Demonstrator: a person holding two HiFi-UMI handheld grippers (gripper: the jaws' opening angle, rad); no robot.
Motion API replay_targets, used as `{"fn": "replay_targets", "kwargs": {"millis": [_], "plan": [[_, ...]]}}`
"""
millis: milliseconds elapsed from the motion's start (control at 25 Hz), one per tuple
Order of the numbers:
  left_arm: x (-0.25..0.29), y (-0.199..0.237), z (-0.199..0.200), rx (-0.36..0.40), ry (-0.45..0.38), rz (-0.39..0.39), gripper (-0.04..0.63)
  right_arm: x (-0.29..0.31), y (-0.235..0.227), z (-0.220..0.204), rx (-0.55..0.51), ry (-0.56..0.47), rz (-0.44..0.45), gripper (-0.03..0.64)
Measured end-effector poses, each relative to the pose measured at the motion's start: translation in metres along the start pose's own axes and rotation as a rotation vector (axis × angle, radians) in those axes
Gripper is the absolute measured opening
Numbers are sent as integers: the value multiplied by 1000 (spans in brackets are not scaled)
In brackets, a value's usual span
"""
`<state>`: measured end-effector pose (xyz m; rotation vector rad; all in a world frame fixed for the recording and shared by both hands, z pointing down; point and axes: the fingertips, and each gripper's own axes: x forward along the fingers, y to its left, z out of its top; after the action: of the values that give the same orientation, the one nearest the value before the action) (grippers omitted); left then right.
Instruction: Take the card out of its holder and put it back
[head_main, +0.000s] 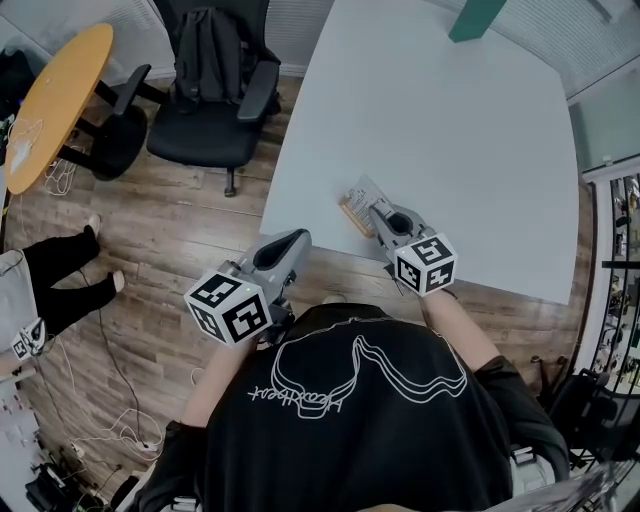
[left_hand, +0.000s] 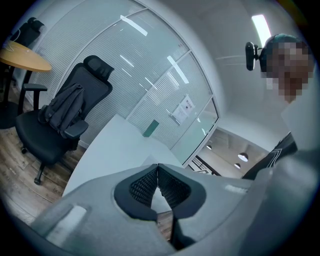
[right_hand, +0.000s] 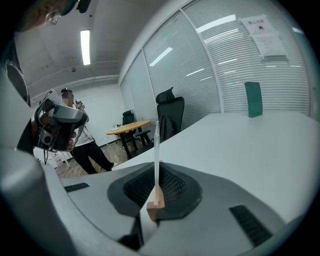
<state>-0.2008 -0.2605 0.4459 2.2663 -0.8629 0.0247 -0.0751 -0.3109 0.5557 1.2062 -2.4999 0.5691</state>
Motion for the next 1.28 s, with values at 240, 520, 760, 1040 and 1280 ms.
{"fn": "replay_targets", "kwargs": {"millis": [240, 520, 760, 1040, 1280], "plan": [[-7, 1, -4, -6, -1, 12, 14, 6, 1, -4, -18, 17, -6, 28], [-19, -11, -13, -7, -10, 32, 14, -7, 4, 12, -16, -43, -4, 122], [-32, -38, -25, 18, -18, 30, 14, -58, 13, 44, 44, -202, -14, 160], [-48, -83, -40, 55, -44, 10, 14, -141, 54, 68, 189, -313, 91, 49], [-58, -133, -61, 87, -62, -23, 14, -209, 103, 53, 219, -325, 264, 9]]}}
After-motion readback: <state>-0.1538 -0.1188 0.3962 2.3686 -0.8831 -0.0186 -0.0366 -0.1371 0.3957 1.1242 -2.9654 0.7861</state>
